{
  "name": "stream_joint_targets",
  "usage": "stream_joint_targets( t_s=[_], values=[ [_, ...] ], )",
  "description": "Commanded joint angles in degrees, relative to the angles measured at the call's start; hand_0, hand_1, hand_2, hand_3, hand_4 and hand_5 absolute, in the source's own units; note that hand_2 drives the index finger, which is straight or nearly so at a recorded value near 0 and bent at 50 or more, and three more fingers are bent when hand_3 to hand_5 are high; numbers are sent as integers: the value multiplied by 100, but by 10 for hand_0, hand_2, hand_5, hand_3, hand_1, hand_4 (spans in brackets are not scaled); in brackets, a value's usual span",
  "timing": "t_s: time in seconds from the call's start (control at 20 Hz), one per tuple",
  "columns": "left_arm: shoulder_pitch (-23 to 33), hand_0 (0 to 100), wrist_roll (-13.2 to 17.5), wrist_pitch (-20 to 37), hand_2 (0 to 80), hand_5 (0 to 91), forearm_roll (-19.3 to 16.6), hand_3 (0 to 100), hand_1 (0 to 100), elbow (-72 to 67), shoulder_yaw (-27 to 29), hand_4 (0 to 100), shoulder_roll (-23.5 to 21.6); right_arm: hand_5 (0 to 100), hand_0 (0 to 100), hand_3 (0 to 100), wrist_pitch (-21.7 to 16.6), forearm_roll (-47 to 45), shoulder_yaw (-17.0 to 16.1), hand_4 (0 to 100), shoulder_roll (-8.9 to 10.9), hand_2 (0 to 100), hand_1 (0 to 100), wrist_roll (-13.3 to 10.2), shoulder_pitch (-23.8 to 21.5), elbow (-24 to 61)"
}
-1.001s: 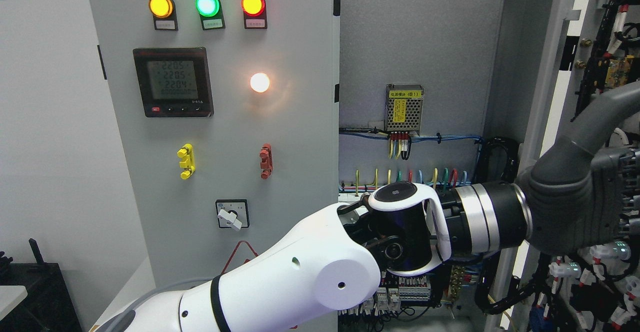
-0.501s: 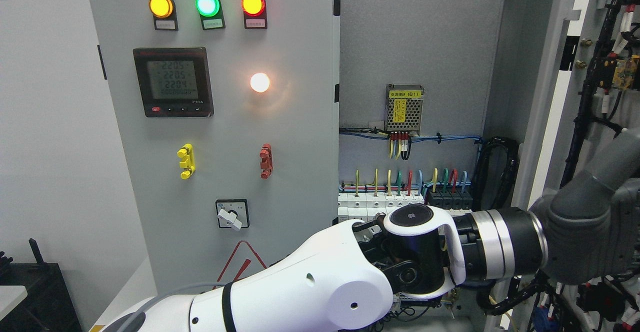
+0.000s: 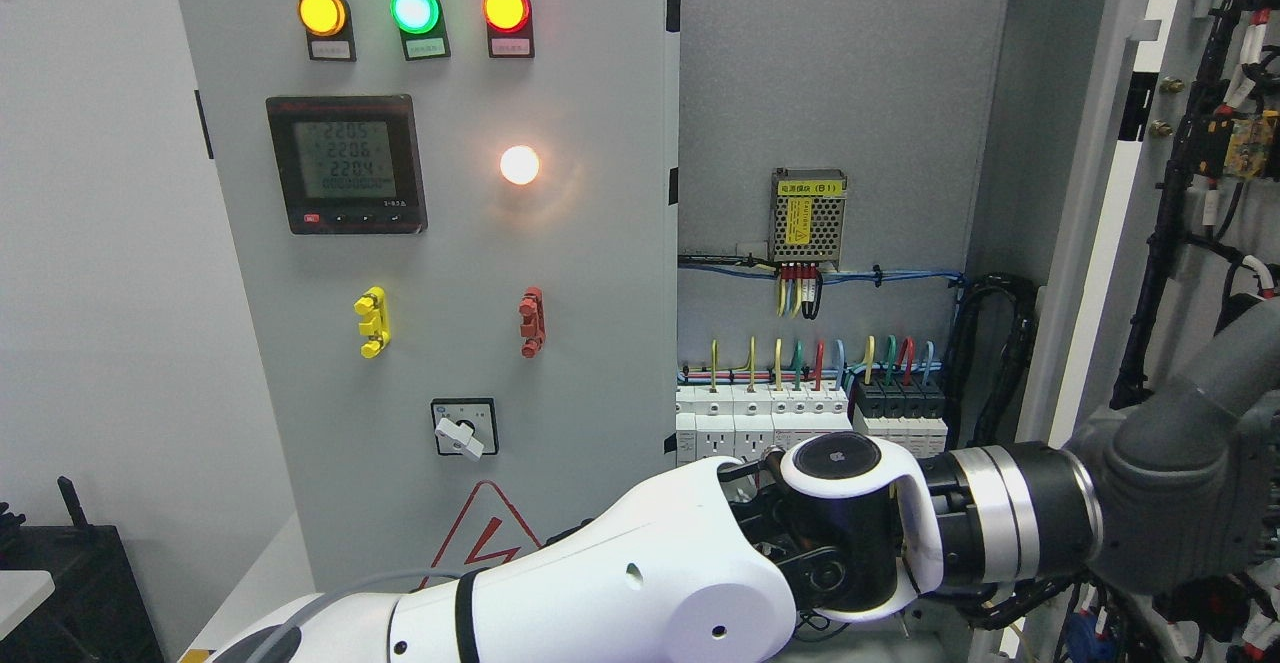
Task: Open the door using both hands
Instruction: 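Keep pushing the door with the left hand until it opens wide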
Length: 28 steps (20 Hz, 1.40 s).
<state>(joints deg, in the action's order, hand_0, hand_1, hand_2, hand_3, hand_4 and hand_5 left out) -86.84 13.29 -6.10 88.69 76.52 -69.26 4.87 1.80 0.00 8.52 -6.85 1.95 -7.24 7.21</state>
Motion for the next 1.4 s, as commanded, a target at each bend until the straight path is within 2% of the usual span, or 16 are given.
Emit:
stream_joint_targets(
  t_s=[0.0,0.9,1.35],
  values=[
    [1,0,-2,-6,0,0,-1,0,0,-6,-132,42,14,0,0,0,-4,-53,0,0,8,0,0,7,3,0],
    [-8,0,24,-41,0,0,-9,0,0,-15,272,41,-74,0,0,0,-4,-53,0,0,0,0,0,7,-6,0],
    [1,0,130,-32,0,0,-1,0,0,47,281,42,-583,0,0,0,-4,-53,0,0,0,0,0,7,3,0]
  ],
)
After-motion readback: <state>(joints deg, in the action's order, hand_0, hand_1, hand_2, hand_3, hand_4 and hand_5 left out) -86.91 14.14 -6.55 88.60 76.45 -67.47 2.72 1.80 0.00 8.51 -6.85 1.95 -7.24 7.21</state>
